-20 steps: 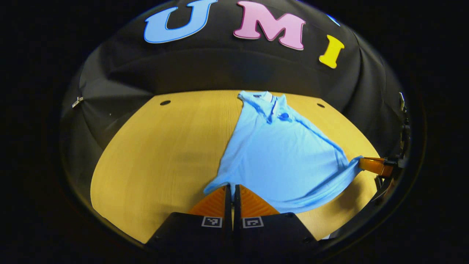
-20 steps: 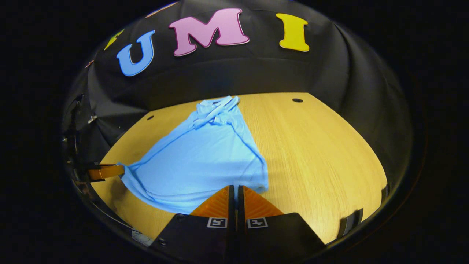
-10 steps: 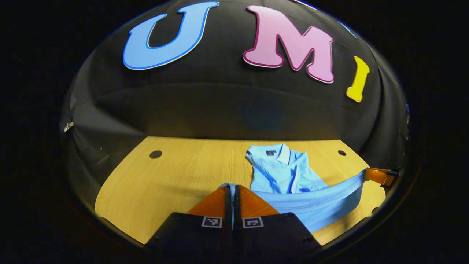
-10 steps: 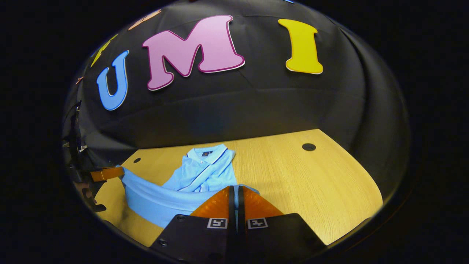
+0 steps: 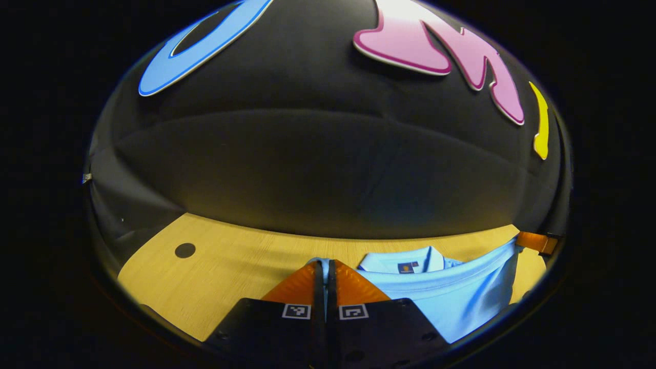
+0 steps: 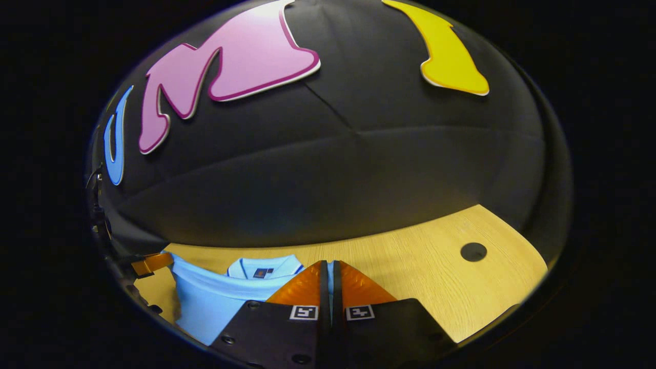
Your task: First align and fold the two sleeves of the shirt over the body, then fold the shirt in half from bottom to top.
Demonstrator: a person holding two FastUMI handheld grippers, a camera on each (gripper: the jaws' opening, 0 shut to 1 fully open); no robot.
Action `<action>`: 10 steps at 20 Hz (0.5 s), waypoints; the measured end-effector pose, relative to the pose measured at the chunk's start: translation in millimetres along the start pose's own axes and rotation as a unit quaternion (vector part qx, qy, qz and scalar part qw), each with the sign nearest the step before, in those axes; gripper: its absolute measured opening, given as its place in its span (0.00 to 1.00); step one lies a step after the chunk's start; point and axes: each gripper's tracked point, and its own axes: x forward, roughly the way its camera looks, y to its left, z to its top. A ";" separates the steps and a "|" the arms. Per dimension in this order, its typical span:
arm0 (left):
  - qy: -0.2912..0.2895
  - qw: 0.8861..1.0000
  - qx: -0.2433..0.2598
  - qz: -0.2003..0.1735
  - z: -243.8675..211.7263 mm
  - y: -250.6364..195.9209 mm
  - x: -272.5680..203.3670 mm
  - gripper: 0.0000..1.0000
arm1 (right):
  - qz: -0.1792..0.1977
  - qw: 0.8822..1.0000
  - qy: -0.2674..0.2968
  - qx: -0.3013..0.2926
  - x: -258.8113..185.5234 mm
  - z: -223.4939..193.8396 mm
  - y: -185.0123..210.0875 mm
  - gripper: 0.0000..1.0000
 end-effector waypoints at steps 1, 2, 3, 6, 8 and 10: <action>-0.004 1.000 -0.005 0.009 0.7 2.9 10.8 0.06 | -0.001 1.000 0.002 -0.001 14.7 -2.6 -1.7 0.05; -0.008 1.000 -0.008 0.021 -0.1 6.7 19.6 0.06 | -0.004 1.000 0.004 -0.001 28.2 -6.7 -2.6 0.05; -0.011 0.999 -0.011 0.029 -1.2 9.9 26.5 0.06 | -0.005 1.000 0.008 0.002 41.4 -11.7 -3.4 0.05; -0.008 0.999 0.006 0.041 -8.0 19.0 40.1 0.06 | -0.011 1.000 0.016 0.014 67.7 -20.8 -4.3 0.05; -0.005 0.999 0.000 0.045 -10.6 16.2 39.3 0.06 | -0.014 0.999 0.029 0.019 77.5 -29.7 -2.4 0.05; -0.004 0.999 0.001 0.047 -7.0 16.2 38.3 0.06 | -0.020 0.999 0.037 0.021 83.4 -38.0 -3.8 0.05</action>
